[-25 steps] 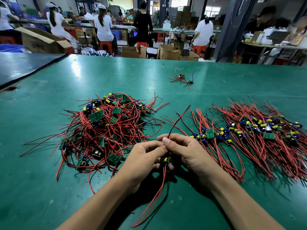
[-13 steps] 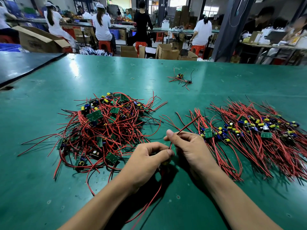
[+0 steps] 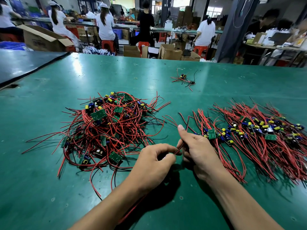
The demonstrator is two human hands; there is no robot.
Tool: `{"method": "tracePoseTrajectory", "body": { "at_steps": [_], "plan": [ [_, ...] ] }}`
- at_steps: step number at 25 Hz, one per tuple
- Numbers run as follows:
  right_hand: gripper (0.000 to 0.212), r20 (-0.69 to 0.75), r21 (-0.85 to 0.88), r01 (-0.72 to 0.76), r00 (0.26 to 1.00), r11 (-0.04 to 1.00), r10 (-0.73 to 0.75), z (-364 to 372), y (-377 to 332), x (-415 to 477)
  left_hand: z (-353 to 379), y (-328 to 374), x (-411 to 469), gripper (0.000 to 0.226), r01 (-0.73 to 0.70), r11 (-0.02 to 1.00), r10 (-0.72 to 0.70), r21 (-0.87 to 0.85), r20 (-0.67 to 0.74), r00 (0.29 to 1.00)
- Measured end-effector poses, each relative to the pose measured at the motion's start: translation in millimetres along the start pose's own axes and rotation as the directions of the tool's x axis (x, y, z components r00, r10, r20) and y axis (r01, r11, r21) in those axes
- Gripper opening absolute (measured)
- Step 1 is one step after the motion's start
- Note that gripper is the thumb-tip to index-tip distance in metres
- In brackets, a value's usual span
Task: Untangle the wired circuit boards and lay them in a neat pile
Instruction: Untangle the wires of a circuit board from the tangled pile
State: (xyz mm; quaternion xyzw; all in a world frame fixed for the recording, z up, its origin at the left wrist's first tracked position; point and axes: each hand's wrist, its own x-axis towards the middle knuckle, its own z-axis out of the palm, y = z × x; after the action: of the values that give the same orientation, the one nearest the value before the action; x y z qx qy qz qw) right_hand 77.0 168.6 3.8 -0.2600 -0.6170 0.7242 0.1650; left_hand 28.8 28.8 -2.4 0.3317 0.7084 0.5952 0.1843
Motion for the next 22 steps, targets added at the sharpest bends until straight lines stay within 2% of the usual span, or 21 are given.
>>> {"method": "tracePoseTrajectory", "body": {
  "at_steps": [3,6,8,10,13,16,19,22],
  "plan": [
    [0.049,0.06,-0.001,0.034,0.998,0.999,-0.034,0.7,0.9,-3.1,-2.6,0.1,1.3,0.021,-0.052,0.999,0.052,0.007,-0.026,0.998],
    [0.04,0.219,-0.017,0.031,0.975,0.999,-0.027,4.3,3.9,-8.1,-4.7,0.7,2.7,0.023,-0.061,0.998,0.06,-0.026,-0.056,0.997],
    [0.034,0.272,-0.007,0.029,0.962,1.0,-0.026,3.5,3.1,-10.0,-4.7,2.9,2.4,0.024,-0.055,0.997,0.052,-0.06,-0.057,0.997],
    [0.032,0.244,-0.049,0.068,0.968,0.997,-0.054,0.3,-0.2,-9.2,-3.5,4.3,1.9,0.025,-0.045,0.997,0.042,-0.06,-0.057,0.998],
    [0.036,0.131,-0.225,0.188,0.978,0.956,-0.162,-5.2,-3.4,-5.6,-2.0,2.3,2.2,0.026,-0.017,0.999,0.021,0.043,-0.082,0.996],
    [0.038,0.064,-0.291,0.241,0.97,0.926,-0.233,-11.1,-3.2,-2.4,-1.1,2.1,1.8,0.026,-0.026,0.995,0.035,0.099,-0.089,0.995],
    [0.045,0.0,-0.299,0.212,0.975,0.93,-0.223,-15.5,-2.7,0.5,-1.6,3.8,0.7,0.024,-0.043,0.99,0.058,0.137,-0.106,0.993],
    [0.047,-0.027,-0.165,0.113,0.993,0.98,-0.119,-13.3,-1.4,1.5,-1.3,3.7,0.1,0.023,-0.053,0.983,0.076,0.177,-0.126,0.989]
  ]
}}
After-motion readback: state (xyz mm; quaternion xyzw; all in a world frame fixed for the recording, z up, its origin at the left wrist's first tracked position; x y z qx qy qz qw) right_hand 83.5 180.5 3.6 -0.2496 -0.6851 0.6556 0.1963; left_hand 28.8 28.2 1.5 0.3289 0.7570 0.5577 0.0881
